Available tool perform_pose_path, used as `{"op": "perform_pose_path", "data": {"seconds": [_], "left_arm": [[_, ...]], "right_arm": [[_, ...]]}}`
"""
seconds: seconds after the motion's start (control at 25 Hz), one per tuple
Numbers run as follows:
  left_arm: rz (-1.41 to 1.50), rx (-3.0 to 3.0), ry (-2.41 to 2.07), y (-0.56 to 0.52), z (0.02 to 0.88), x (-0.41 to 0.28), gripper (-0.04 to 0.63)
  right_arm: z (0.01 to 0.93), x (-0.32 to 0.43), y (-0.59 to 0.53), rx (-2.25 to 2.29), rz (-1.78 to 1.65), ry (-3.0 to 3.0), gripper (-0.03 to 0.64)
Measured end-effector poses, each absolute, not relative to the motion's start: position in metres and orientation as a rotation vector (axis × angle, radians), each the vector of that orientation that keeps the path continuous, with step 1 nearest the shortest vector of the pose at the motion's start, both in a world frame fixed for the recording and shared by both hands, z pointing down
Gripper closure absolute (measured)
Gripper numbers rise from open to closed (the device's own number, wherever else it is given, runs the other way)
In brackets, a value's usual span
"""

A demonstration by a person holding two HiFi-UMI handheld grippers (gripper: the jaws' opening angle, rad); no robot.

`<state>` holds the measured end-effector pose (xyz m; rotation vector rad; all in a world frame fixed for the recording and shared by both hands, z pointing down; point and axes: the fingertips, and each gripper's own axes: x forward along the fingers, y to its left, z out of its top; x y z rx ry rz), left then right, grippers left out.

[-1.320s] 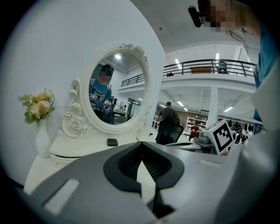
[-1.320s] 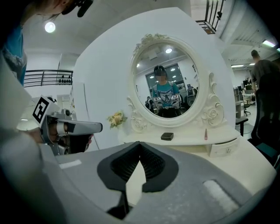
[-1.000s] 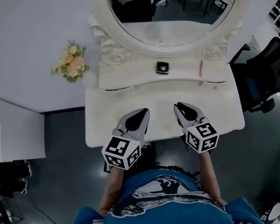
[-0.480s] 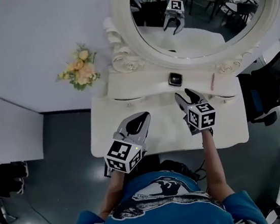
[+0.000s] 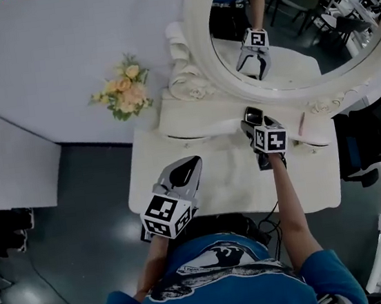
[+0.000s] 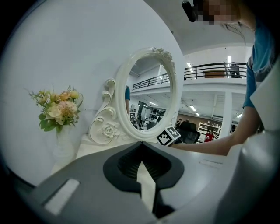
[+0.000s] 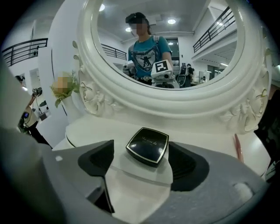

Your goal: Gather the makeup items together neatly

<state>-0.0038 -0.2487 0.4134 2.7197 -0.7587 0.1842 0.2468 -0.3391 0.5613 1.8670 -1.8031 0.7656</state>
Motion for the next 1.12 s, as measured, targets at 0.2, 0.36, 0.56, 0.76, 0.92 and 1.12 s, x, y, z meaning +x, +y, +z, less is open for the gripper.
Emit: {"op": "perform_pose_path", "data": {"seconds": [0.2,0.36,0.56,0.76,0.92,1.12], "left_arm": [[0.171,2.692,-0.814,-0.256,0.415,-0.018,0.581],[0.182,2.668,-0.834,-0.256,0.420,-0.023,0.581],[0.180,2.662,-0.831,-0.253,0.423,-0.023,0.581],[0.169,2.658,-0.848,-0.250,0.422,-0.022,0.581],[0.172,2.645,-0.874,-0.246,0.423,-0.020,0.581],[0.177,2.625,-0.900,-0.233,0.423,-0.012,0.581]], "right_arm": [[0.576,0.258,-0.352,1.881,0.815,-1.694,0.234],[0.576,0.266,-0.353,1.986,0.823,-1.700,0.272],[0.575,0.264,-0.348,1.981,0.807,-1.728,0.276],[0.574,0.257,-0.320,1.981,0.836,-1.752,0.276],[0.576,0.246,-0.290,1.939,0.811,-1.798,0.278],[0.573,0.236,-0.255,1.906,0.796,-1.840,0.278]]}}
